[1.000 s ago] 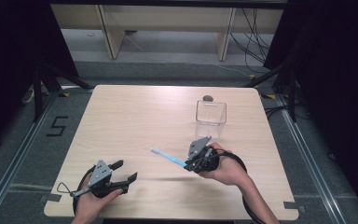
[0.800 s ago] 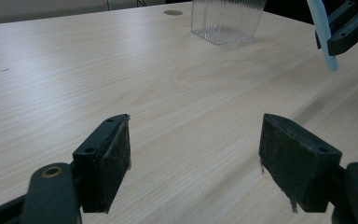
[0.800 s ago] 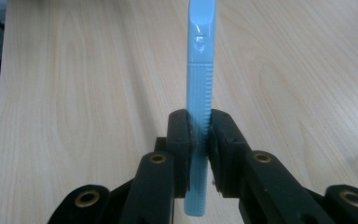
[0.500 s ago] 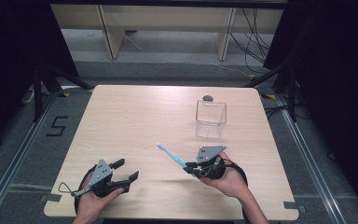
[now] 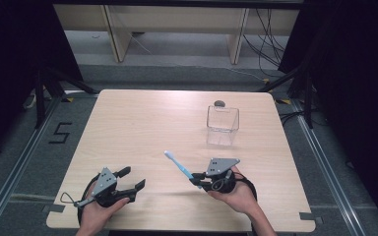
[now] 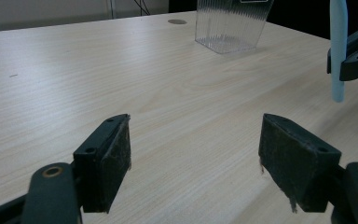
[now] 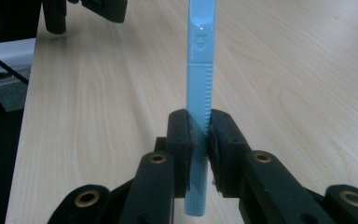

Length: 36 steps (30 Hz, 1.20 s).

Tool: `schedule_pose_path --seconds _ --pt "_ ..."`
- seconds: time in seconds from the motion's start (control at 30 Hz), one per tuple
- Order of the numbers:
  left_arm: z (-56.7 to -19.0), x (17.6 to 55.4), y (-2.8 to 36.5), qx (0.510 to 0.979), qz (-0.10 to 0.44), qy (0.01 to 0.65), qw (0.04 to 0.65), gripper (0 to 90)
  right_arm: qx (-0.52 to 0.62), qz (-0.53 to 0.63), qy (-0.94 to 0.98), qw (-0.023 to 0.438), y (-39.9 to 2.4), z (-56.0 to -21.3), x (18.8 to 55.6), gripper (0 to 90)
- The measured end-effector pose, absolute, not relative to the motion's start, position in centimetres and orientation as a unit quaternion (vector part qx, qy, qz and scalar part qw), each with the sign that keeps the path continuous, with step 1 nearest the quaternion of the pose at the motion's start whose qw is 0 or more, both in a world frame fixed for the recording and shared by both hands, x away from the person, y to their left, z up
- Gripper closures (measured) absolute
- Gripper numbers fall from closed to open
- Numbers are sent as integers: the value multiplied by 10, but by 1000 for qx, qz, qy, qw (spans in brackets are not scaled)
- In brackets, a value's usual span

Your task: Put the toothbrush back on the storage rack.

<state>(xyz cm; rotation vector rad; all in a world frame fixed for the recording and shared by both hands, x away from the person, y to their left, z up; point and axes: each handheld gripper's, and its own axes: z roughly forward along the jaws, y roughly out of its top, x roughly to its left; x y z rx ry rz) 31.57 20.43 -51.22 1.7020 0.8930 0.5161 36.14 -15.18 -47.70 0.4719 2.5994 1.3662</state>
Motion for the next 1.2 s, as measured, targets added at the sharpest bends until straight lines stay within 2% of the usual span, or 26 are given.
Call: schedule_pose_path --seconds 0.37,1.2 --pt "-511 313 201 720 215 368 548 246 165 505 841 102 -152 -473 357 794" --pt "-497 314 188 711 201 354 573 279 194 556 803 91 -148 -480 352 794"
